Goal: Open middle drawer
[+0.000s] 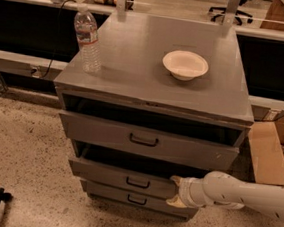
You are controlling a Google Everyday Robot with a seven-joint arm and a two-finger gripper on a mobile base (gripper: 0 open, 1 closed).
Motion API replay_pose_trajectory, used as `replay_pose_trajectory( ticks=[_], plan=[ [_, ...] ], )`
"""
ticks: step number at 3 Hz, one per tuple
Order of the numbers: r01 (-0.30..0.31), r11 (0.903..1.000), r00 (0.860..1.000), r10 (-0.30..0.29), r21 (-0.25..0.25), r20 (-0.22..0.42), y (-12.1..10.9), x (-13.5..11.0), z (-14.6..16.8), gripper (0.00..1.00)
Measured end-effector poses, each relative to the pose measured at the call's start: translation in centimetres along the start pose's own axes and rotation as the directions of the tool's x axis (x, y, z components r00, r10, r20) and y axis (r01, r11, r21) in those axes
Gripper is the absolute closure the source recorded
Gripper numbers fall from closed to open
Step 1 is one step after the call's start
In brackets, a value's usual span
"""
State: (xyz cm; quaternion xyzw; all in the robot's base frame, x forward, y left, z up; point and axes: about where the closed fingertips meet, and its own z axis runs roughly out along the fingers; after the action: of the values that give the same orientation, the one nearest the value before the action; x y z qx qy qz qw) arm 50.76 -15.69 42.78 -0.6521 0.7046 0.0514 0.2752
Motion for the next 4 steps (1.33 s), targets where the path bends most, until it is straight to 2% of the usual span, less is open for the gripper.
replay_pose_trajectory(
  ticks=[1,2,3,4],
  plan=[
    [-0.003,0.9992,1.000,0.004,-0.041,0.025,3.9,-0.2,-2.6,0.49],
    [-0.011,0.9921,1.000,0.015,-0.125,0.028,8.1,0.2,-5.1,0.43],
    [0.026,0.9895,0.993,-0.009,-0.142,0.121,9.5,-2.5,-9.8,0.19],
    [0.080,0.9903,0.983,-0.060,-0.113,0.173,8.5,-5.6,-13.0,0.00]
  ],
)
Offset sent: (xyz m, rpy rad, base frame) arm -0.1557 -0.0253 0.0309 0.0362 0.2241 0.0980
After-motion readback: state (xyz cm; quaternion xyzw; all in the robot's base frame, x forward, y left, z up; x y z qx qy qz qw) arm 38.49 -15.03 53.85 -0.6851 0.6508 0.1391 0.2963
